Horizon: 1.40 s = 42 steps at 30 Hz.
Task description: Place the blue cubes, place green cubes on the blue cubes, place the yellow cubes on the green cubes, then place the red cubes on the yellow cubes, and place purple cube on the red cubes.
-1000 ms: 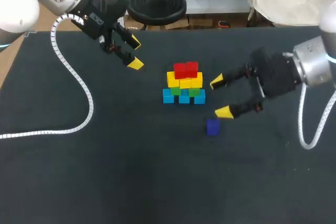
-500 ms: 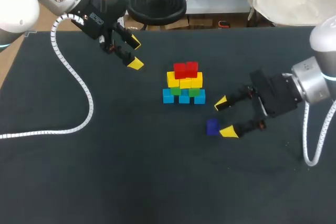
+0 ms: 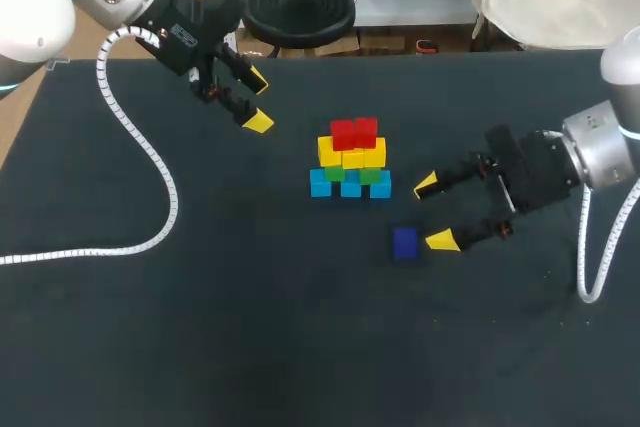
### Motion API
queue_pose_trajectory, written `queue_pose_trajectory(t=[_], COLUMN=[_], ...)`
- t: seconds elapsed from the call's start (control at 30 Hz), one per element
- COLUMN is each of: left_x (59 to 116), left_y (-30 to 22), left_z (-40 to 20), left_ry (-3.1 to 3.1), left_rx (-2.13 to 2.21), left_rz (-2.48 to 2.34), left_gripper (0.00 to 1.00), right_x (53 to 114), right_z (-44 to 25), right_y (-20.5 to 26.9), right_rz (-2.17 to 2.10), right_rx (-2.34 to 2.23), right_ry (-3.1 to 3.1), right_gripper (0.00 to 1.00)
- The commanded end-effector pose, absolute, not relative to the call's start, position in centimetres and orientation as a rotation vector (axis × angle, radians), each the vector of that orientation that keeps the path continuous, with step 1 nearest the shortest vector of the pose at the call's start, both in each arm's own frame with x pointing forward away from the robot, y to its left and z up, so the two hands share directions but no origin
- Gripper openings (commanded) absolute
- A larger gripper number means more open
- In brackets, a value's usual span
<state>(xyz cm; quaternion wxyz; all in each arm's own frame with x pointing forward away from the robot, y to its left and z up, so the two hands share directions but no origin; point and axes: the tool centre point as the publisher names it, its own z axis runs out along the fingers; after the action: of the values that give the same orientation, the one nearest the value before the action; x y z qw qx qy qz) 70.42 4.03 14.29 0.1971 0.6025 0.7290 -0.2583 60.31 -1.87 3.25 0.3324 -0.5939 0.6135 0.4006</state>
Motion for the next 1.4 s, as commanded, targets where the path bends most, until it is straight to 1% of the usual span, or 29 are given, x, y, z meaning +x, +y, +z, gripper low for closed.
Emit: queue_pose_trajectory(t=[0.03,0.17,0.4,0.83,1.33,1.37,1.4], left_x=[70.4,70.4,70.4,70.4,70.4,70.4,70.4], left_y=[4.0,4.0,4.0,4.0,4.0,4.0,4.0], left_z=[14.3,14.3,14.3,14.3,14.3,14.3,14.3], left_ry=[2.045,2.045,2.045,2.045,2.045,2.045,2.045], left_rx=[1.686,1.686,1.686,1.686,1.686,1.686,1.686], left_rz=[-0.719,-0.719,-0.719,-0.719,-0.719,-0.719,-0.719], left_gripper=[1.00,1.00,1.00,1.00,1.00,1.00,1.00], right_x=[60.2,60.2,59.8,60.7,61.4,61.3,61.3], right_z=[3.2,3.2,2.2,-0.7,-0.9,-1.0,-1.1], right_y=[-1.9,-1.9,-0.3,-0.7,1.0,1.0,1.0], right_rz=[1.044,1.044,1.121,1.173,1.152,1.152,1.148], right_rx=[-1.550,-1.550,-1.605,-1.620,-1.676,-1.672,-1.669], right_ry=[1.602,1.602,1.610,1.626,1.647,1.652,1.661], right_gripper=[1.00,1.00,1.00,1.00,1.00,0.76,0.61])
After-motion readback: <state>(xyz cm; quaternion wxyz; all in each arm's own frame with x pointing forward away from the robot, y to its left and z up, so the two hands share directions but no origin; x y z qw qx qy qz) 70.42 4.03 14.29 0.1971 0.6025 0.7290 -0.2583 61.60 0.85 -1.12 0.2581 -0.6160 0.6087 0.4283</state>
